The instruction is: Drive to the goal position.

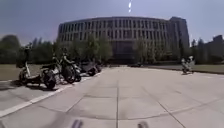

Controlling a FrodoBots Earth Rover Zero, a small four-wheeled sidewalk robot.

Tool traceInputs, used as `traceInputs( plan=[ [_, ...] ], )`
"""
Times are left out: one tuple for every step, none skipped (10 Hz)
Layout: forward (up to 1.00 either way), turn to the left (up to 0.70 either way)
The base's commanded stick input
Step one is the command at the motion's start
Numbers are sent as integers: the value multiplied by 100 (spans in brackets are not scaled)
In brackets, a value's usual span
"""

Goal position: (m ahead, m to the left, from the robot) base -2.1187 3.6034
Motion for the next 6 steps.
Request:
traceInputs(
  plan=[
    [85,0],
    [85,0],
    [85,0],
    [85,0],
    [85,0],
    [85,0]
  ],
)
